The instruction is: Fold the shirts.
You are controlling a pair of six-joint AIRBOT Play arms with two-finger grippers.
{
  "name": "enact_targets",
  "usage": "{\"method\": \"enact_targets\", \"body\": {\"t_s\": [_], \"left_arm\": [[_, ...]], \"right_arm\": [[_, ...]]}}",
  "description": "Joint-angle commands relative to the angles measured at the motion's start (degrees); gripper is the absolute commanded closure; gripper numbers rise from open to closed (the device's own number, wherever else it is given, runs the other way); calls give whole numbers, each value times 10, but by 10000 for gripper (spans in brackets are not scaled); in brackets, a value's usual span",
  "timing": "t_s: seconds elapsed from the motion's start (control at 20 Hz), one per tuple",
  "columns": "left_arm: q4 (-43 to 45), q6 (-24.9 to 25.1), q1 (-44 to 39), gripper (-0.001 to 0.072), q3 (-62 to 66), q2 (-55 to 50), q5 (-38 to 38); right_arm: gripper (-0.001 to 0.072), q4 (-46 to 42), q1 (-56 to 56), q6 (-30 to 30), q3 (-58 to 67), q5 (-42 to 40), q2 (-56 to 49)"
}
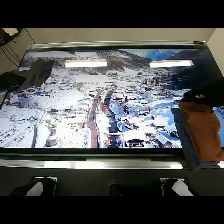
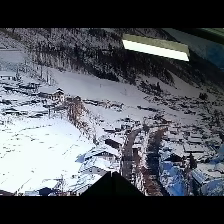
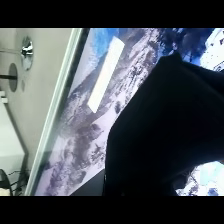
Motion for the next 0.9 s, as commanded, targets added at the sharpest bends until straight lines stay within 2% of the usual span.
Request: {"method": "enact_targets", "body": {"t_s": [0.0, 0.2, 0.3, 0.5, 0.6, 0.85], "left_arm": [[0, 0, 0, 680, 0, 0, 2], [0, 0, 0, 680, 0, 0, 2], [0, 0, 0, 681, 0, 1, 1], [0, 0, 0, 681, 0, 0, 1], [0, 0, 0, 681, 0, 0, 1], [0, 0, 0, 681, 0, 0, 2]], "right_arm": [[659, 16, -1, -2, 5, -10, 3], [658, -84, -1, 27, 11, 96, 16], [659, -145, -1, 23, 11, 158, 21], [659, -370, -1, 8, 11, 237, 39], [658, -436, -1, -18, 7, 285, 39], [658, -466, -1, -22, -62, 285, 41]]}}
